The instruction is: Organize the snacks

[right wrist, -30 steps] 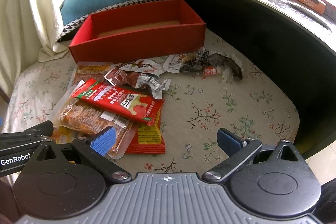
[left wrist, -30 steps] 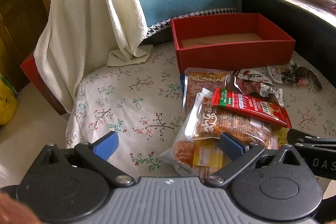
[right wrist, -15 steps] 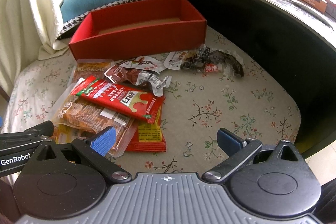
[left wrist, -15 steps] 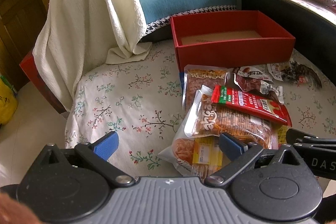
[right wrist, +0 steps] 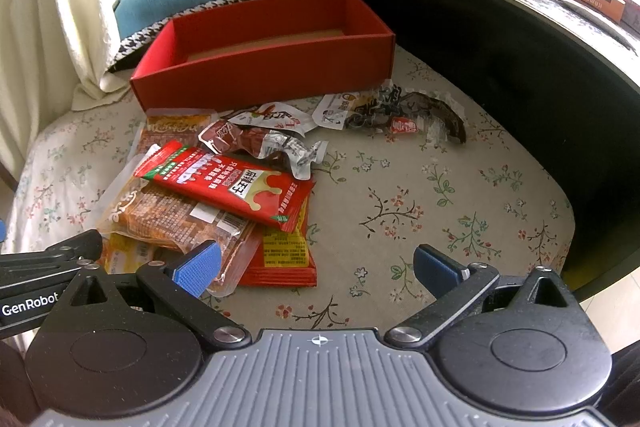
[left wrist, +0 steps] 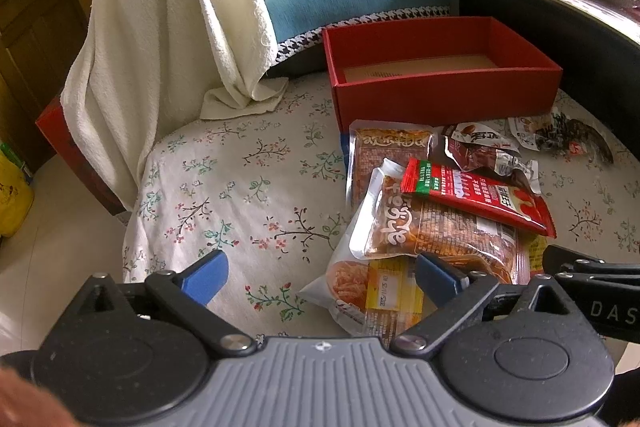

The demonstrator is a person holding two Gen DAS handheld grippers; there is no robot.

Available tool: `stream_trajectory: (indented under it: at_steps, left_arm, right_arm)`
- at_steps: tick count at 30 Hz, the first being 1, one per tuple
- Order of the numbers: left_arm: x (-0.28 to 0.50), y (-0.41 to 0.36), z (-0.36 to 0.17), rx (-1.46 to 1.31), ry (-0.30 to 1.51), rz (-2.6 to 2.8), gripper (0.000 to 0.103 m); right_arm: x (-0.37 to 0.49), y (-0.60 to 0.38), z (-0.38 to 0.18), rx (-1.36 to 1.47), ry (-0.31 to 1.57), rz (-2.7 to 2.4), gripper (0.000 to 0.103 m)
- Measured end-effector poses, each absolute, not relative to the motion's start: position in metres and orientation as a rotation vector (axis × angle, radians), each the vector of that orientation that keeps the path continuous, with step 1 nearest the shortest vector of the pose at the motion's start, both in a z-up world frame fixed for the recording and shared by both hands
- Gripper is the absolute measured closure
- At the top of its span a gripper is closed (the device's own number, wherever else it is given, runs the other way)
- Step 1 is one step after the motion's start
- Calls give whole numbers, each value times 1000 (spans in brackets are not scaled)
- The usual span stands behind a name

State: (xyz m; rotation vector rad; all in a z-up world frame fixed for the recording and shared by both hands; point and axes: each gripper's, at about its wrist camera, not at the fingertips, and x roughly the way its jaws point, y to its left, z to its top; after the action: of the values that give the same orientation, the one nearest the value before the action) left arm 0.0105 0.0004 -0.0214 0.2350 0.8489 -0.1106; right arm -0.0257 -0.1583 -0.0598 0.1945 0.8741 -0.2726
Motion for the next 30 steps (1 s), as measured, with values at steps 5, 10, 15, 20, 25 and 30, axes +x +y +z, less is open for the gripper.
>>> stream_trajectory:
  at_steps: [5, 10, 15, 20, 25, 30]
  left_arm:
    - [10, 0, -22, 238, 856, -112, 10]
    - [12, 0, -23, 237, 865, -118, 13]
    - [13, 0, -24, 234, 872, -120, 13]
    - [14, 1, -24, 233, 878, -118, 14]
    - [14, 1, -25, 236, 883, -119, 14]
    - [14, 1, -26, 234, 887, -120, 14]
  right_arm:
    - [-25, -158, -61, 192, 880, -271, 0]
    - [-24, -158, -62, 188, 886, -268, 0]
    - [-24, -157, -63, 185, 885, -266, 0]
    - [-23, -158, -65, 203, 896, -264, 0]
    - [-23, -158, -67, 209, 903, -264, 0]
    - [-23, -158, -67, 203, 902, -264, 0]
